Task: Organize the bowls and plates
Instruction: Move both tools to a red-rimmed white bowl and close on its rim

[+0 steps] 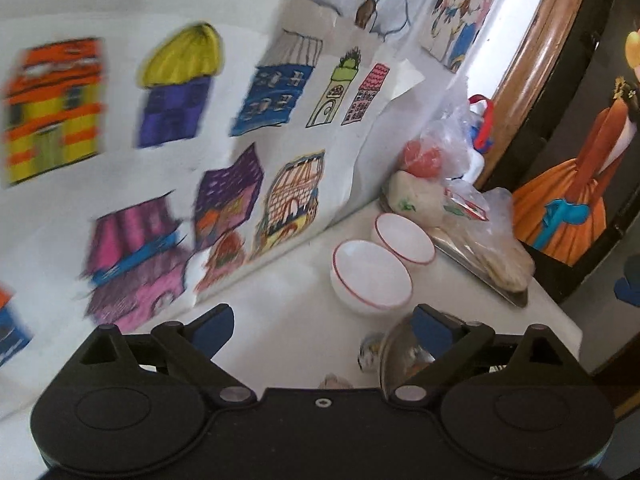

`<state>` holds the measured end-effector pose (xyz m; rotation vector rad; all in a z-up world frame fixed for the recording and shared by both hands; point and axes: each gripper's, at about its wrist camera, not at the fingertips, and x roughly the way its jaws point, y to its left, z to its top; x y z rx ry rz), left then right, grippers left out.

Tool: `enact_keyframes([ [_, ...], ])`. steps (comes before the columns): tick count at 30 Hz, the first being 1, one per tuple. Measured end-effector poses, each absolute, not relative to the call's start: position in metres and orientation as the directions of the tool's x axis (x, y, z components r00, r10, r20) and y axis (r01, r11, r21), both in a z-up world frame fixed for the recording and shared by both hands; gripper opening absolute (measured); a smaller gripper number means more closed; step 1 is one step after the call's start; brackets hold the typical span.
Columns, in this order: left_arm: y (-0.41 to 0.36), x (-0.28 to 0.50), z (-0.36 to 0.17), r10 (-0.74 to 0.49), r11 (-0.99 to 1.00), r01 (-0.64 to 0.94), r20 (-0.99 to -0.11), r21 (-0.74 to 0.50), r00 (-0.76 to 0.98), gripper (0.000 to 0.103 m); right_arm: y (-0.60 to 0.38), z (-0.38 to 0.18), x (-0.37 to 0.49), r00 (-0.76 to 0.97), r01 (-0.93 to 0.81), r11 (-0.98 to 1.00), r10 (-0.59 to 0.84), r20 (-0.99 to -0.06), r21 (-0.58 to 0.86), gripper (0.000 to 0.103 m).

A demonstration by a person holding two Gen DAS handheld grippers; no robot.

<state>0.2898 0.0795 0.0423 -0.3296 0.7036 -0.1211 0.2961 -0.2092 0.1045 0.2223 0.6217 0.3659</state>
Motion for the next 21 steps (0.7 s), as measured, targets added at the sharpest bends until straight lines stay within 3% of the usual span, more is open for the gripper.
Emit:
enact_keyframes([
  [6, 0.072, 0.334, 0.020, -0.207, 0.942, -0.024, -0.635, -0.335, 0.744, 0.097, -0.200, 0.055, 0.356, 0.671, -0.217, 0.893, 0.430, -0.605, 0.394, 0.099],
  [11, 0.070, 0.354, 0.001, -0.202, 0.939, -0.046, -0.652, -0.342, 0.731, 0.097, -0.193, 0.019, 0.393, 0.597, -0.190, 0.869, 0.472, -0.648, 0.458, 0.089],
  [21, 0.067, 0.374, -0.018, -0.213, 0.930, -0.053, -0.652, -0.364, 0.728, 0.097, -0.184, -0.016, 0.420, 0.551, -0.177, 0.850, 0.503, -0.666, 0.496, 0.086],
])
